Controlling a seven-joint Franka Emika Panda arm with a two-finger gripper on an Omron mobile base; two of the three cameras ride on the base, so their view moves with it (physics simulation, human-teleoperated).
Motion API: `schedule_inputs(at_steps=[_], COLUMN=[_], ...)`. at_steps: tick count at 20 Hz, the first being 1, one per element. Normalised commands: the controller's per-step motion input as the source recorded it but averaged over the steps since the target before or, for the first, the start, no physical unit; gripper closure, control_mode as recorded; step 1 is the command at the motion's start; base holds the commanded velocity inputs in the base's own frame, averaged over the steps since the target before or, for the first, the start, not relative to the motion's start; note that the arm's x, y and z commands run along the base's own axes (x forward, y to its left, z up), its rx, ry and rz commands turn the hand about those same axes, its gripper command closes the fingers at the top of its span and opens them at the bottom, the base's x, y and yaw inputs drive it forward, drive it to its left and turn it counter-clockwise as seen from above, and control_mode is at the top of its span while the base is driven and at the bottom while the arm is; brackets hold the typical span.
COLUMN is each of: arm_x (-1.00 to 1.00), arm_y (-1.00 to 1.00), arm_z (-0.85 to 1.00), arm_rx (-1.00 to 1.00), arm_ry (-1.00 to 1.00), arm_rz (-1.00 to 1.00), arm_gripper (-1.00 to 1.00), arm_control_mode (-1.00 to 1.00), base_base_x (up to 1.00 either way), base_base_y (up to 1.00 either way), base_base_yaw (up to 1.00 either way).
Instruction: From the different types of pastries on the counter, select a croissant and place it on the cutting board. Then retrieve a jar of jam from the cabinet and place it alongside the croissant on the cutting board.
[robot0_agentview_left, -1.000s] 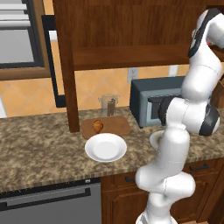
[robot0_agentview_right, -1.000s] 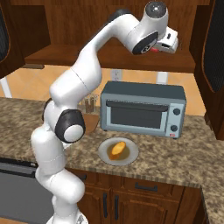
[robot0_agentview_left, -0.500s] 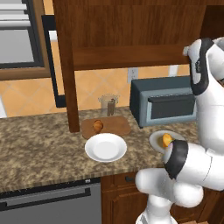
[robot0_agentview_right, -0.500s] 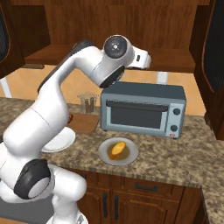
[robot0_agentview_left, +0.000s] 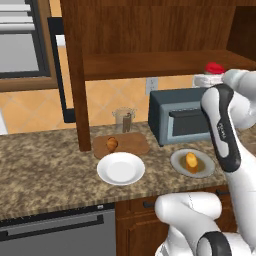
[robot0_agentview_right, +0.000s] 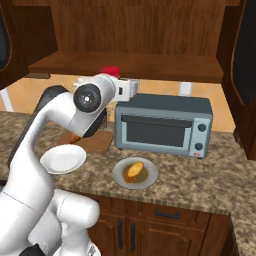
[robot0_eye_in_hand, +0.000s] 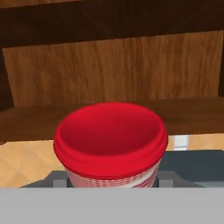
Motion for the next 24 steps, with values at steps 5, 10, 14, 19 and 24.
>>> schedule_inputs(at_steps=[5,10,14,19,24], arm_x=[-0.91,-0.81,-0.94,-0.1,0.6], arm_y=[0.35,0.24,0.63,0.57,0.14], arm_z=[0.0,-0.02,0.0,-0.12,-0.61], arm_rx=[-0.11,-0.04,-0.09,-0.01,0.0], arm_ry=[-0.01,0.05,0.01,0.15,0.24], arm_rz=[0.32,0.28,0.29,0.23,0.16], arm_gripper=[1.0,1.0,1.0,1.0,1.0], arm_control_mode=[-1.0,-1.0,-1.0,-1.0,-1.0], base_base_x=[0.0,0.0,0.0,0.0,0.0], base_base_y=[0.0,0.0,0.0,0.0,0.0], base_base_yaw=[0.0,0.0,0.0,0.0,0.0])
